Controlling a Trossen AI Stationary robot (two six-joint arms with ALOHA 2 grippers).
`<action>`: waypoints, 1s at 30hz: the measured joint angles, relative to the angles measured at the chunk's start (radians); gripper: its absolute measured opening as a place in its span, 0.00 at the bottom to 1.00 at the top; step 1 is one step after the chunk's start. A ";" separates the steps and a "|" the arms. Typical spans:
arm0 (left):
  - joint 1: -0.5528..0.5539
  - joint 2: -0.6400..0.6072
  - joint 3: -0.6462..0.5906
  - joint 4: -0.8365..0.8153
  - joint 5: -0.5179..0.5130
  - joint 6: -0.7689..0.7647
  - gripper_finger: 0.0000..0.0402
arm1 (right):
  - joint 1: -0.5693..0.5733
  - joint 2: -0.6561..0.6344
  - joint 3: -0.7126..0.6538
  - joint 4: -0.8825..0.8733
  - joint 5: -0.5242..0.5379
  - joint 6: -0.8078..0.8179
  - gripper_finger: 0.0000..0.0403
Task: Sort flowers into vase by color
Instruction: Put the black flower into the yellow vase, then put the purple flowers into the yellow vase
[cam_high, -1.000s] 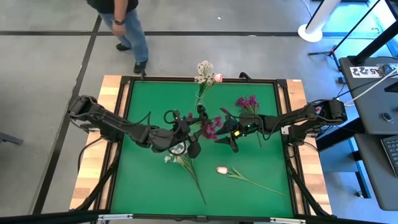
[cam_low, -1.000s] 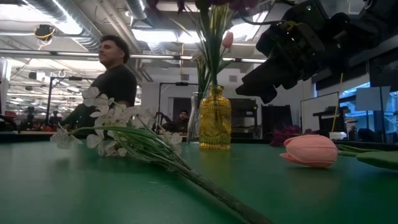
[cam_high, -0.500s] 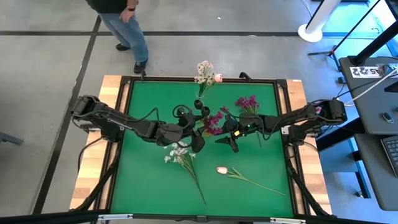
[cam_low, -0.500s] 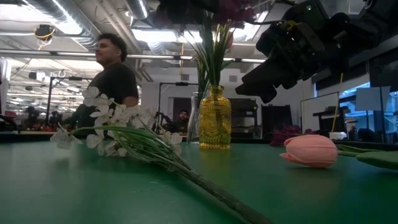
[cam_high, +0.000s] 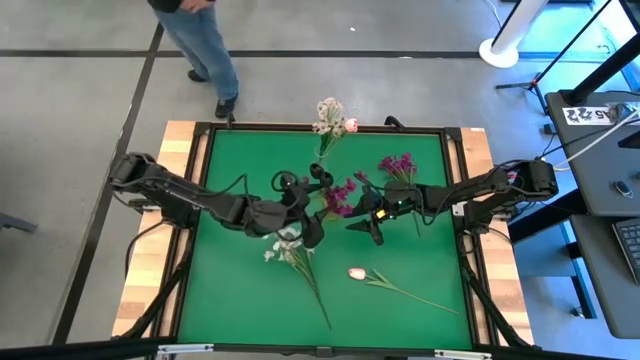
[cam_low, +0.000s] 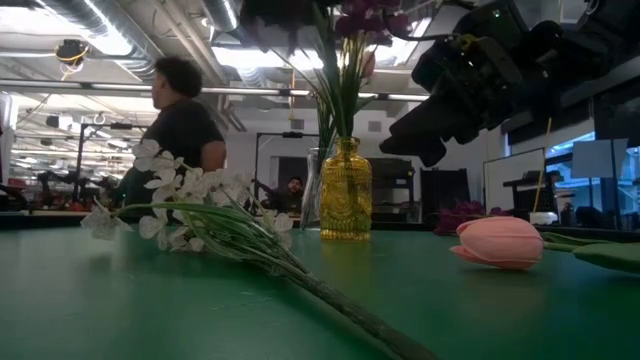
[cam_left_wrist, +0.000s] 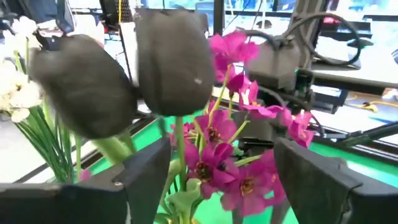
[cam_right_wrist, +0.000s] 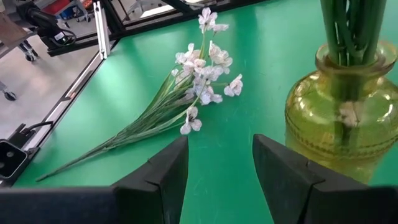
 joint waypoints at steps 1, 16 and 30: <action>-0.009 -0.009 0.000 -0.011 -0.006 0.000 0.70 | 0.000 0.000 0.000 -0.005 -0.004 0.000 0.45; -0.201 -0.149 0.000 -0.325 -0.184 -0.141 0.71 | -0.001 -0.116 0.009 -0.284 -0.013 -0.016 0.45; -0.319 -0.202 -0.072 -0.832 -0.170 -0.740 0.68 | -0.027 -0.386 0.301 -1.150 0.586 0.100 0.45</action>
